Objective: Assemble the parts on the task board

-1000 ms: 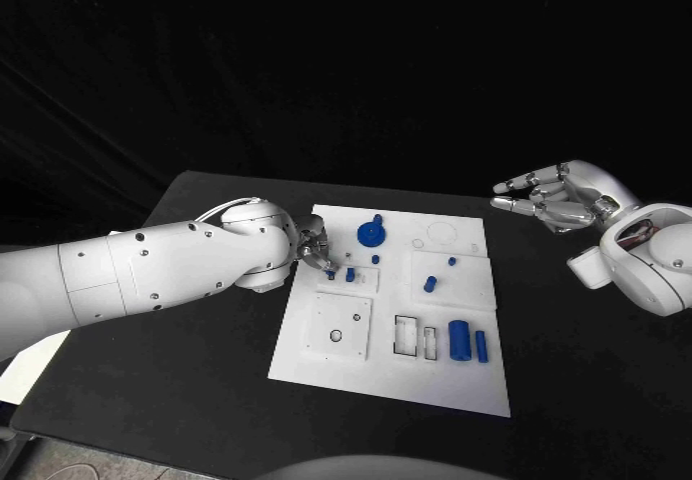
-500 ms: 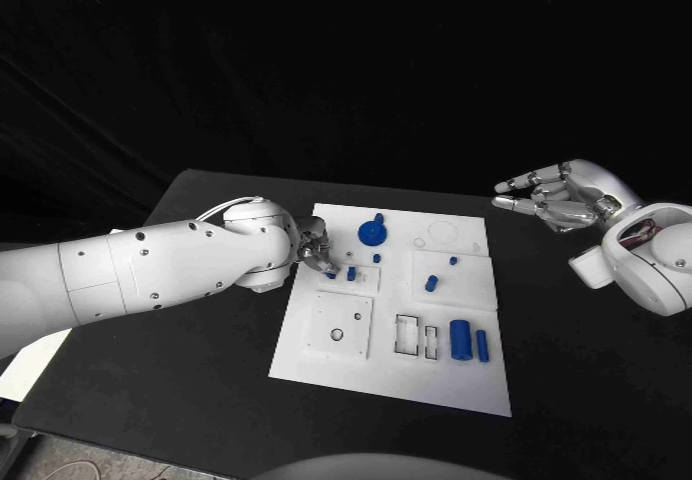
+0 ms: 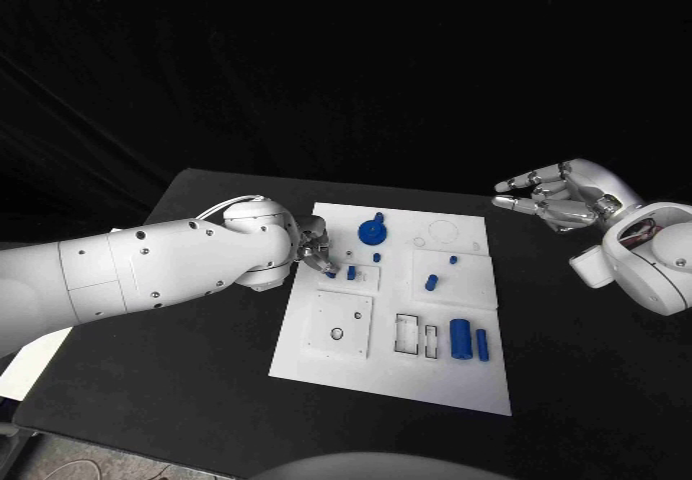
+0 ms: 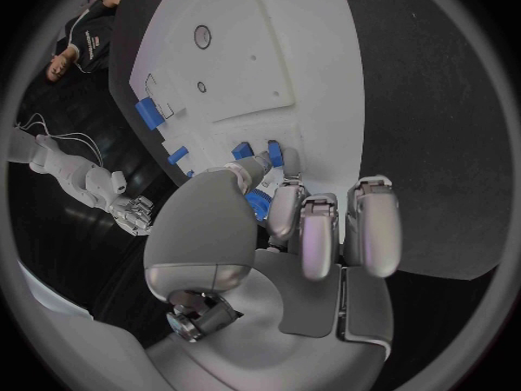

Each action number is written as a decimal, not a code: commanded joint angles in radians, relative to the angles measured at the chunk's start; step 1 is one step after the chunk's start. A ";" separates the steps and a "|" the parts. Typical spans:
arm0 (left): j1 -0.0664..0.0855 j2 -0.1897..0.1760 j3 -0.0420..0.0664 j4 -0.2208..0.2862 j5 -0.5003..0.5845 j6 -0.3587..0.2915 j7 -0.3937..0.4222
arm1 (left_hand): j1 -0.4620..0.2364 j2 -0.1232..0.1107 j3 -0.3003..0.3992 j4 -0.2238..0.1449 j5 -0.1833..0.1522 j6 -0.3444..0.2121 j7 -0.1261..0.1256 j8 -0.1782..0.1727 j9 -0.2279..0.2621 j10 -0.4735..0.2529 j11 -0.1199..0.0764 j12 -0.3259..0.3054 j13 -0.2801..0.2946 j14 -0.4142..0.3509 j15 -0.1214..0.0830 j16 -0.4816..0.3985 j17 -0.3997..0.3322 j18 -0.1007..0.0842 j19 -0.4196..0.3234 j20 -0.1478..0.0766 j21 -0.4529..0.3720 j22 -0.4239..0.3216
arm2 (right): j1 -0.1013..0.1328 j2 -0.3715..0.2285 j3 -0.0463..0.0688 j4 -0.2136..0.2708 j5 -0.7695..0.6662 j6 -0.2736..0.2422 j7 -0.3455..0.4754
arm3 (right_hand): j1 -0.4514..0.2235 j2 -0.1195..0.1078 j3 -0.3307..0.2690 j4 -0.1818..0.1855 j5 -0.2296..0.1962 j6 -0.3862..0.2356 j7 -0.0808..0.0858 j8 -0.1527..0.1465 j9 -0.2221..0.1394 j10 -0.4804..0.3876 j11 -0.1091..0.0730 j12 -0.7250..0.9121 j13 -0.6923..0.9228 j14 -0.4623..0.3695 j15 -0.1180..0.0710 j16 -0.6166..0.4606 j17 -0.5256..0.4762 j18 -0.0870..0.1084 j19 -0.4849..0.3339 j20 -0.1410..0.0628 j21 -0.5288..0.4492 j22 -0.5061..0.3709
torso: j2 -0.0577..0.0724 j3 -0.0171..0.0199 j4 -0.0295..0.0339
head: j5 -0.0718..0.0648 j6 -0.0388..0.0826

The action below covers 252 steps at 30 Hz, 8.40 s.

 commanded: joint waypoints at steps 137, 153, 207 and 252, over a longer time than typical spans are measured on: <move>-0.002 0.176 -0.008 -0.181 -0.251 -0.174 0.451 | 0.184 -0.137 -0.181 -0.023 0.012 0.044 0.058 -0.333 -0.506 -0.413 0.092 -0.919 -1.052 0.043 0.047 -0.205 -0.062 0.069 -0.013 0.040 -0.387 -0.315 | -0.013 0.027 -0.001 -0.021 0.008 0.019 0.008 | -0.006 0.011 -0.015 0.004 0.005 0.007 0.001 0.002 0.001 -0.009 0.001 -0.002 -0.003 0.080 0.006 -0.007 0.167 -0.012 0.075 0.007 -0.004 0.182 | 0.004 -0.0010 -0.0041 | -0.033 0.028; -0.007 0.202 -0.010 -0.218 -0.271 -0.115 0.412 | 0.193 -0.122 -0.181 -0.024 0.013 0.066 0.059 -0.346 -0.518 -0.396 0.092 -0.937 -1.075 0.047 0.054 -0.204 -0.070 0.068 -0.005 0.042 -0.392 -0.320 | -0.014 0.027 -0.001 -0.019 0.008 0.020 0.010 | -0.005 0.012 -0.016 0.004 0.006 0.007 0.001 0.002 0.001 -0.009 0.001 -0.002 -0.002 0.080 0.006 -0.007 0.167 -0.012 0.075 0.007 -0.004 0.182 | 0.003 -0.0015 -0.0034 | -0.036 0.022; -0.022 0.216 -0.007 -0.231 -0.267 -0.181 0.453 | 0.219 -0.058 -0.029 -0.109 0.013 0.205 0.058 -0.406 -0.538 -0.194 0.078 -1.085 -1.153 0.049 0.050 -0.173 -0.071 0.066 0.008 0.037 -0.387 -0.296 | -0.014 0.036 0.000 -0.023 0.008 0.027 0.009 | -0.003 0.014 -0.016 0.004 0.006 0.007 0.001 0.002 0.001 -0.008 0.001 0.000 -0.001 0.080 0.006 -0.007 0.166 -0.012 0.075 0.007 -0.004 0.183 | 0.002 -0.0004 -0.0034 | -0.038 0.017; -0.004 0.034 0.039 -0.112 -0.074 -0.184 0.397 | 0.176 -0.077 -0.031 -0.122 0.012 0.220 0.067 -0.437 -0.542 -0.166 0.086 -1.147 -1.158 0.046 0.056 -0.171 -0.082 0.067 0.008 0.042 -0.397 -0.301 | -0.015 0.034 -0.001 -0.030 0.008 0.022 0.009 | -0.002 0.015 -0.017 0.003 0.006 0.009 0.001 0.002 0.002 -0.007 0.001 0.002 0.000 0.080 0.006 -0.008 0.166 -0.012 0.075 0.007 -0.004 0.183 | 0.003 -0.0013 -0.0028 | -0.029 0.024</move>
